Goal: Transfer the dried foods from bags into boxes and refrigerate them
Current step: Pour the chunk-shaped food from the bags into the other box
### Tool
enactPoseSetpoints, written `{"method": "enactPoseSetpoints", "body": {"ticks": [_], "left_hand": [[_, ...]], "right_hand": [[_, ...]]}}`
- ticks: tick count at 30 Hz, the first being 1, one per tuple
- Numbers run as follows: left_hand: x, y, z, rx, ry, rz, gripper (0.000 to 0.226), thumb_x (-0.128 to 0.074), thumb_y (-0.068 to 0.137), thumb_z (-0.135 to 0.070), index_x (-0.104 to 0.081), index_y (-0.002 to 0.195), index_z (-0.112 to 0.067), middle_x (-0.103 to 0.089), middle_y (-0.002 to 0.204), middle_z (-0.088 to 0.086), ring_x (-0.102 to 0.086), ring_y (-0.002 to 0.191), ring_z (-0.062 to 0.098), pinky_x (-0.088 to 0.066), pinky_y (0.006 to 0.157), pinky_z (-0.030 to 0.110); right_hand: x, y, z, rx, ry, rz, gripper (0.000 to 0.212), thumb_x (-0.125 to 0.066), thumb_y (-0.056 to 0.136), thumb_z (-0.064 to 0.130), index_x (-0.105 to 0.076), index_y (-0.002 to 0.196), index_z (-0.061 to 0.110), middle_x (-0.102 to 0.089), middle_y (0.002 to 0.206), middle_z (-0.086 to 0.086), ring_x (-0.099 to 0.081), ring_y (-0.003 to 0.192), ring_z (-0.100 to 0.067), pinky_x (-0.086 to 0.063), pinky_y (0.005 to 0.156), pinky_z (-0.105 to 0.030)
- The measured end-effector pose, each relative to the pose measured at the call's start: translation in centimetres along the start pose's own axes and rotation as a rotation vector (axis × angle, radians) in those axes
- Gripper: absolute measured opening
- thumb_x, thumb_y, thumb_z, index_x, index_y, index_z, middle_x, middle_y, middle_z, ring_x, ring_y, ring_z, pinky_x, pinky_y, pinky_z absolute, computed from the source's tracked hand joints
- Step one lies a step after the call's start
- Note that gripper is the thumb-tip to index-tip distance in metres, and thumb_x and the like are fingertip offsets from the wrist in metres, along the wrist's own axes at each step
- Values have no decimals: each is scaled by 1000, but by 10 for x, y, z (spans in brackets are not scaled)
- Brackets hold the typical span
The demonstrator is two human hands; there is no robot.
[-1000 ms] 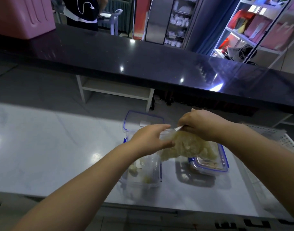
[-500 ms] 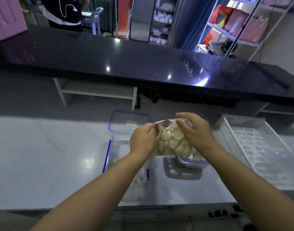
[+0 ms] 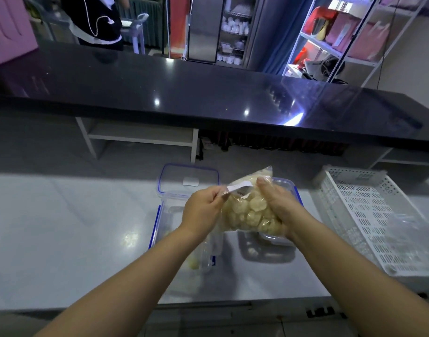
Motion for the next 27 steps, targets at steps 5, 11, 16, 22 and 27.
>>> {"method": "enactPoseSetpoints", "body": {"ticks": [5, 11, 16, 22, 27], "left_hand": [[18, 6, -2, -50, 107, 152, 28, -52, 93, -33, -65, 76, -14, -44, 59, 3, -37, 57, 14, -32, 57, 33], [26, 3, -3, -49, 52, 225, 22, -55, 91, -37, -64, 74, -47, -63, 68, -16, -57, 66, 6, -46, 69, 30], [33, -2, 1, -81, 13, 259, 22, -63, 87, -34, -67, 109, -37, -72, 100, -11, -65, 97, 9, -51, 91, 41], [47, -7, 21, -48, 82, 278, 46, -71, 75, -28, -60, 118, -41, -63, 116, -25, -56, 110, -7, -45, 99, 31], [57, -14, 63, 23, 489, 316, 88, -67, 58, -48, -38, 140, -34, -45, 142, -17, -41, 130, 8, -38, 106, 33]], "right_hand": [[1, 0, 10, 101, -154, -51, 34, -57, 91, 41, -62, 105, 10, -73, 93, -12, -72, 79, -27, -60, 65, -40], [-12, -12, 27, 245, -364, -91, 29, -51, 95, 40, -60, 96, 13, -71, 90, -8, -70, 81, -25, -59, 71, -41], [-20, -17, 36, 306, -449, -83, 24, -53, 94, 38, -59, 99, 15, -69, 93, -7, -69, 83, -25, -57, 79, -48], [-23, -21, 40, 304, -441, -76, 22, -59, 91, 36, -62, 98, 15, -72, 87, -6, -71, 76, -24, -60, 72, -45], [-22, -19, 39, 292, -411, -75, 23, -60, 91, 35, -63, 98, 13, -72, 84, -6, -72, 72, -23, -60, 68, -41]]}}
Point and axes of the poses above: each hand's wrist, its own y-axis towards the middle knuckle, its own x-axis out of the back of the hand, z = x × y, the point moved 6 cm from there along y, towards the middle knuckle
